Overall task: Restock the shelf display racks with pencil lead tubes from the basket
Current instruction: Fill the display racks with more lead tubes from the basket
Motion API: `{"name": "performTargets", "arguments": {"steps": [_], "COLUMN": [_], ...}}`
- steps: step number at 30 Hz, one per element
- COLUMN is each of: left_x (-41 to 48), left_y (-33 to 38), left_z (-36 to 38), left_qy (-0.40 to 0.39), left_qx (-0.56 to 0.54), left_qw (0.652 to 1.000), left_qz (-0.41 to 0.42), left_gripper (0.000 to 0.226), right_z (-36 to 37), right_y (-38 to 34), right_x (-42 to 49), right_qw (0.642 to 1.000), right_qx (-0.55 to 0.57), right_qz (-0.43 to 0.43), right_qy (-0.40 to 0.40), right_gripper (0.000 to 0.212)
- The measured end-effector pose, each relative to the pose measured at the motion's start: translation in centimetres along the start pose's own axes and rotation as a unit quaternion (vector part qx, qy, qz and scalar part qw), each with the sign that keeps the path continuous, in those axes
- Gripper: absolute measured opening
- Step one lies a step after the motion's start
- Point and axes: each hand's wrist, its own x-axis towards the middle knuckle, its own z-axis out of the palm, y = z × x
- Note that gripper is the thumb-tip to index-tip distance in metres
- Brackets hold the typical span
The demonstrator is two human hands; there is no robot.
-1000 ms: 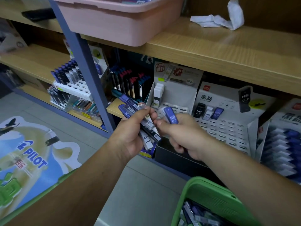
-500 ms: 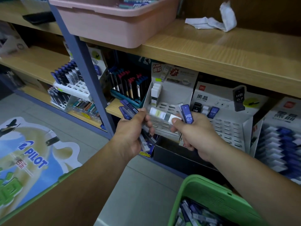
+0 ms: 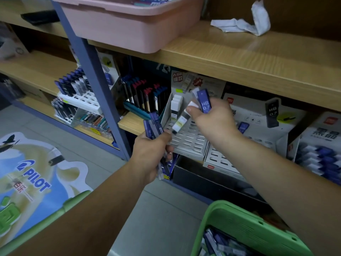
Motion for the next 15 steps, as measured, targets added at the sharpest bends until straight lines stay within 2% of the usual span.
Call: {"name": "performTargets", "arguments": {"steps": [3, 7, 11, 15], "left_x": [-0.1, -0.2, 0.0, 0.2], "left_y": [-0.1, 0.3, 0.1, -0.1], "left_z": [-0.8, -1.5, -1.7, -1.8], "left_qy": [-0.041, -0.084, -0.108, -0.08], "left_qx": [-0.002, -0.036, -0.024, -0.014], "left_qw": [0.998, 0.993, 0.991, 0.993], "left_qz": [-0.039, -0.068, -0.08, -0.085], "left_gripper": [0.016, 0.019, 0.015, 0.032], "right_z": [1.0, 2.2, 2.8, 3.4], "right_y": [-0.6, -0.5, 0.4, 0.6], "right_x": [2.1, 3.5, 3.7, 3.6], "right_qw": [0.995, 0.989, 0.989, 0.989], "right_qx": [-0.076, -0.136, -0.131, -0.113], "right_qz": [-0.053, -0.064, -0.072, -0.095], "right_qy": [0.019, 0.008, 0.012, -0.005], "right_gripper": [0.023, 0.02, 0.023, 0.018]}}
